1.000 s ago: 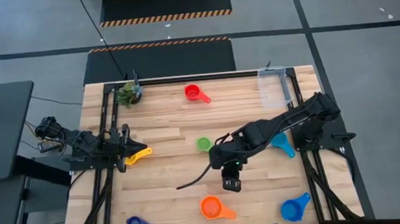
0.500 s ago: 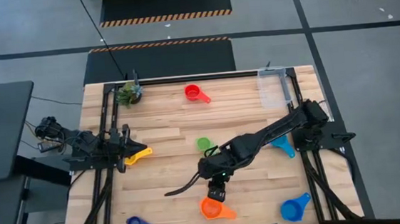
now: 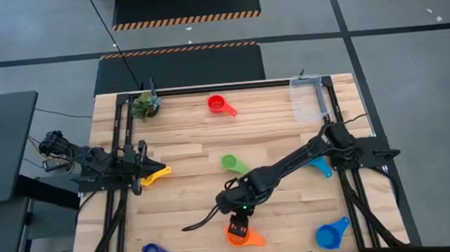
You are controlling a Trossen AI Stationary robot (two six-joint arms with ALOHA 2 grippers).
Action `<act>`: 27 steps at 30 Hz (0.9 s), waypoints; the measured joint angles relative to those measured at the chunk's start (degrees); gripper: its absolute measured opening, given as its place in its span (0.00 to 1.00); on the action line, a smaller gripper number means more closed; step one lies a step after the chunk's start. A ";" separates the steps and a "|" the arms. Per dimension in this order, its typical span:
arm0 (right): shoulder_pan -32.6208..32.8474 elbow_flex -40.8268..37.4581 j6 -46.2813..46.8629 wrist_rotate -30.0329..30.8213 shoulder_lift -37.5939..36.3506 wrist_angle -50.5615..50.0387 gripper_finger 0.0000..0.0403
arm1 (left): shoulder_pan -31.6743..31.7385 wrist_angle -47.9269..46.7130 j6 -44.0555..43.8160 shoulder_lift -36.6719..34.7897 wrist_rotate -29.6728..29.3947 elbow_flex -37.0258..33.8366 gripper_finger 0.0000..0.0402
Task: Nest measuring cups in basket
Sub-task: Move the orange measuring cup to the center of the table
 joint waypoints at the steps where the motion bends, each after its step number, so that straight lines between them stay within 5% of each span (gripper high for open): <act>1: 0.00 0.00 -0.08 -0.22 0.49 1.05 0.40 | -0.03 0.13 0.00 0.00 -0.02 0.02 0.04; 27: 1.88 0.00 -7.53 -3.48 3.00 2.18 0.40 | 0.00 0.96 -0.02 0.02 -0.04 -0.02 0.04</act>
